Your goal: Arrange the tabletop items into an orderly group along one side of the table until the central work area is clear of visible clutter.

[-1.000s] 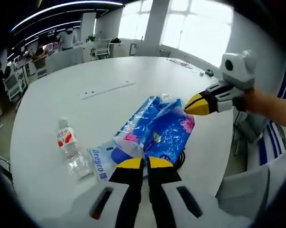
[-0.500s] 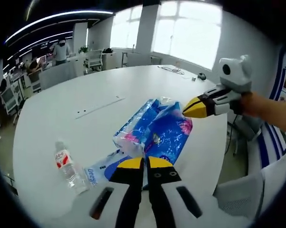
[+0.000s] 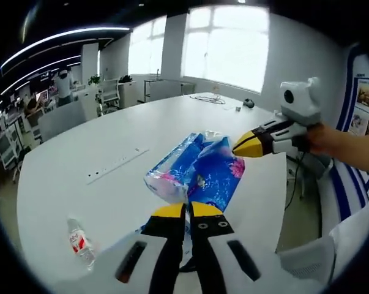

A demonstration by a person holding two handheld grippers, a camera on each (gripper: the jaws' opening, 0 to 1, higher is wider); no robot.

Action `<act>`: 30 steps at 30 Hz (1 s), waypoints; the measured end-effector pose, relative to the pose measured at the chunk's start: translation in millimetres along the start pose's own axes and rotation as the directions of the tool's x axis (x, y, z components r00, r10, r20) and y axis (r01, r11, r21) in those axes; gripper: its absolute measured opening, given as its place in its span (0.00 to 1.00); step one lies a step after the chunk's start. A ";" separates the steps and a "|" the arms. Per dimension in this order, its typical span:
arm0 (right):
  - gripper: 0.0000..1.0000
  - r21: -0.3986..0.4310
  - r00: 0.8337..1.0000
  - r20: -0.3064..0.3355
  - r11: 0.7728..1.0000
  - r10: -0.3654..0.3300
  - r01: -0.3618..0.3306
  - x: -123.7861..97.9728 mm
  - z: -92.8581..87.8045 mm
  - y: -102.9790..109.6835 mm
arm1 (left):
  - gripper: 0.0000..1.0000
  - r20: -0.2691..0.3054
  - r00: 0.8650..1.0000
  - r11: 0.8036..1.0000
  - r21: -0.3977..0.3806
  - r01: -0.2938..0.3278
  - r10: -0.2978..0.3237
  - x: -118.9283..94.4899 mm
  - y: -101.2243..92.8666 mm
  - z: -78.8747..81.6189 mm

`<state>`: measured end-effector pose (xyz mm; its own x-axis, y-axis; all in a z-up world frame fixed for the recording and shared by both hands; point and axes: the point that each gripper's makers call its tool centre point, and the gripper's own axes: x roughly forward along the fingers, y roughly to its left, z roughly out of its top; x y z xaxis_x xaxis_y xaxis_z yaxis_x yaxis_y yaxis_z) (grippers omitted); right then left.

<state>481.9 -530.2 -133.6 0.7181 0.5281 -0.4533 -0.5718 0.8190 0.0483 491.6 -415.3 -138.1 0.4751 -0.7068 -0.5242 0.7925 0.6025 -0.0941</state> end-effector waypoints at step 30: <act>0.00 0.037 0.988 0.025 0.988 -0.151 0.150 -35.2 9.4 -99.7 | 0.00 0.024 0.998 0.997 0.028 0.066 -0.066 82.2 -27.6 62.8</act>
<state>517.4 -628.3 -114.1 0.8058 0.4039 -0.4330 -0.4425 0.8967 0.0130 532.7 -513.3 -125.4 0.4306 -0.7539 -0.4962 0.8324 0.5442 -0.1045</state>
